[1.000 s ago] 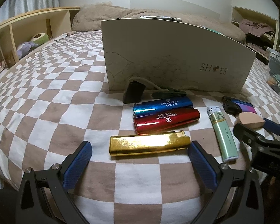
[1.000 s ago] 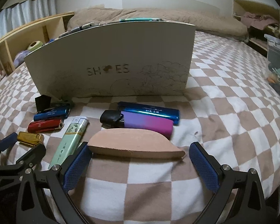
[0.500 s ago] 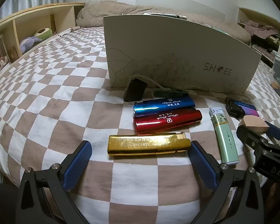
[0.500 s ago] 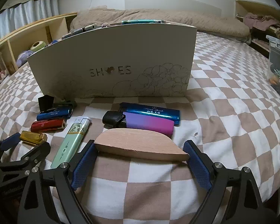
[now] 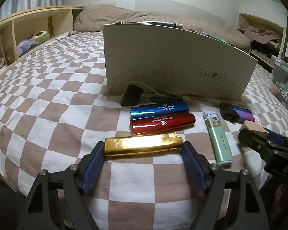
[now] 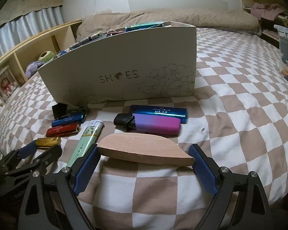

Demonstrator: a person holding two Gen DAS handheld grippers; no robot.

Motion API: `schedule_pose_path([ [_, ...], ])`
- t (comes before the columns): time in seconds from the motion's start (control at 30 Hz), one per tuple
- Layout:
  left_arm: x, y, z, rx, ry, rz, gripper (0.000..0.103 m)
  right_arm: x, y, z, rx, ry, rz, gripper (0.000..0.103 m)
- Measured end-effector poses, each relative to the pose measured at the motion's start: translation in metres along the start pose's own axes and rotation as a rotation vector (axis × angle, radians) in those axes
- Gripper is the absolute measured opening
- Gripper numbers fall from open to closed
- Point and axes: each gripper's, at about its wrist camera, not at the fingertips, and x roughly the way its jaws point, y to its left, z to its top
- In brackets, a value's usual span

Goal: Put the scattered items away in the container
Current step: 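Grasp the gold lighter with the left gripper while the right grasps the wooden comb, then carry the gold lighter into the shoebox with the left gripper while the right lifts the comb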

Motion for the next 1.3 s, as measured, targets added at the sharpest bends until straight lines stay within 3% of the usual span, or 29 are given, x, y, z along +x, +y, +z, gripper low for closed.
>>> schedule_pose_path([
  [0.37, -0.006, -0.001, 0.001, -0.015, -0.002, -0.011, 0.08, -0.002, 0.007, 0.005, 0.01, -0.004, 0.027, 0.093],
  [0.7, -0.031, -0.019, 0.014, 0.013, -0.071, -0.055, 0.08, -0.024, 0.008, 0.012, -0.006, -0.062, 0.051, 0.093],
  [1.3, -0.065, -0.019, 0.089, -0.027, -0.204, -0.11, 0.08, -0.059, 0.004, 0.078, -0.017, -0.217, 0.121, 0.093],
])
